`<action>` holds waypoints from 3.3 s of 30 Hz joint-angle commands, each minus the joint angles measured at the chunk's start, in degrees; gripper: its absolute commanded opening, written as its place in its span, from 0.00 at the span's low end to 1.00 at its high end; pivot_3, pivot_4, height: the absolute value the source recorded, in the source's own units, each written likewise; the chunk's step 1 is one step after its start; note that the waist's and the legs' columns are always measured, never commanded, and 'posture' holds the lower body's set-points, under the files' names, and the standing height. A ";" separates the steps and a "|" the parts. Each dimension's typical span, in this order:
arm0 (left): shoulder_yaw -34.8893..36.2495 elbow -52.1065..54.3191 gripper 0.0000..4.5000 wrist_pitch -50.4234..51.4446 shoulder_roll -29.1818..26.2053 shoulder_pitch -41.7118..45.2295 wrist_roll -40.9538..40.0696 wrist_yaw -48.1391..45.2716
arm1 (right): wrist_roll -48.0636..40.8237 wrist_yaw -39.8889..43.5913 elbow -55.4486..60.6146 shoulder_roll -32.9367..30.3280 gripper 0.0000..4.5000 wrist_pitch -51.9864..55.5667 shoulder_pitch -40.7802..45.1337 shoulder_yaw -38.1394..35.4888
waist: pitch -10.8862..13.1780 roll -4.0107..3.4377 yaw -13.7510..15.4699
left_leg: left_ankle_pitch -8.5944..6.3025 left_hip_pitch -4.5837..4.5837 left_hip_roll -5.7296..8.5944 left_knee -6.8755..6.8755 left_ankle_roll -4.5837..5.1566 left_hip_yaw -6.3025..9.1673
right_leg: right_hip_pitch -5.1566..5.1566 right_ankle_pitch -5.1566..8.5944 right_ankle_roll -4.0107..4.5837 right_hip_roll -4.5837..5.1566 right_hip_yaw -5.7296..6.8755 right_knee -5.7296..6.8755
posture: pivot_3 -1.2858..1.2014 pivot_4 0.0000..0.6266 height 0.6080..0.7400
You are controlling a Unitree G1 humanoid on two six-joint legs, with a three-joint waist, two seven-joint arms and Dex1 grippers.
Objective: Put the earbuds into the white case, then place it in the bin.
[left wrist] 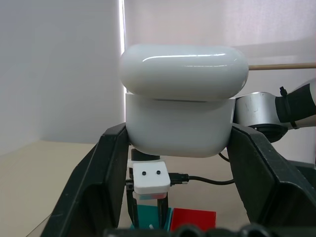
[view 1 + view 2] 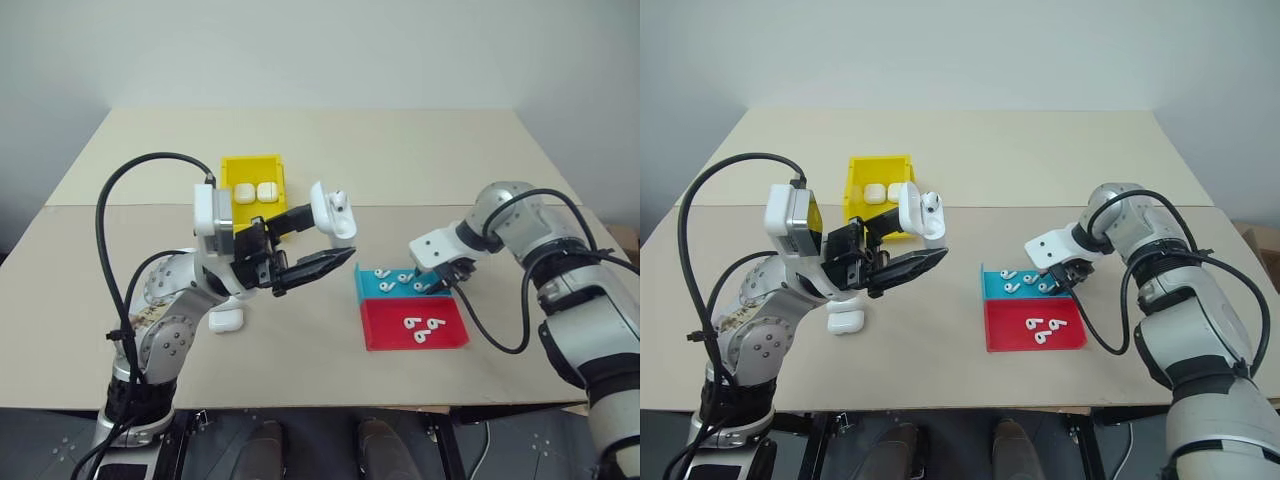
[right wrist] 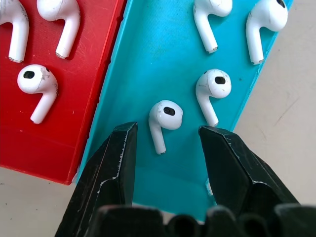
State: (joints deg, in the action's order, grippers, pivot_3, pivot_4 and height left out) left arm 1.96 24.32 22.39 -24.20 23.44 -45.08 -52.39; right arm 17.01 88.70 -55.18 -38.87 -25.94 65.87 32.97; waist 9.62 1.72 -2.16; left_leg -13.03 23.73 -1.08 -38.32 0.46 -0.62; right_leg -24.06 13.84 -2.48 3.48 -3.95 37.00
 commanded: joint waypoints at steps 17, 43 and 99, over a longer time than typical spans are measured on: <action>1.15 3.71 0.61 -0.65 -0.96 -1.69 -1.15 0.73 | 2.36 -0.64 -1.00 1.56 0.41 -2.12 -0.45 -0.87 | 0.00 -0.01 -0.18 | 0.01 -0.03 0.00 0.00 -0.01 0.02 | 0.02 0.00 0.00 0.00 0.00 0.02 | 0.52 0.24 1.00; -0.37 -0.25 0.61 -0.29 -0.70 1.82 -2.59 -1.28 | -33.84 1.88 34.46 -11.29 0.13 36.71 -10.18 -25.33 | 0.06 -0.10 0.46 | -0.01 -0.56 -0.01 0.09 -0.01 0.21 | 0.75 0.01 0.00 0.00 0.16 -0.27 | 0.52 0.24 1.00; -4.61 -8.93 0.61 -0.14 3.27 6.94 5.37 -2.37 | -88.37 -45.16 87.25 -8.73 0.37 73.90 -33.42 -46.02 | 0.07 -0.10 1.28 | -0.02 -0.44 0.02 0.05 0.03 0.21 | 0.79 0.05 -0.09 -0.07 0.16 -0.37 | 0.52 0.24 1.00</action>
State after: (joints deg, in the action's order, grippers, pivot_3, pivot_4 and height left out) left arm -1.68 15.47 23.42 -21.30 29.09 -41.59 -56.01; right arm -70.99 43.61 31.81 -46.81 48.27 30.81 -12.00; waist 9.68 1.63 -0.89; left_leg -13.05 23.29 -1.05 -38.28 0.49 -0.42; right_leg -23.28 13.89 -2.57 3.42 -3.79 36.64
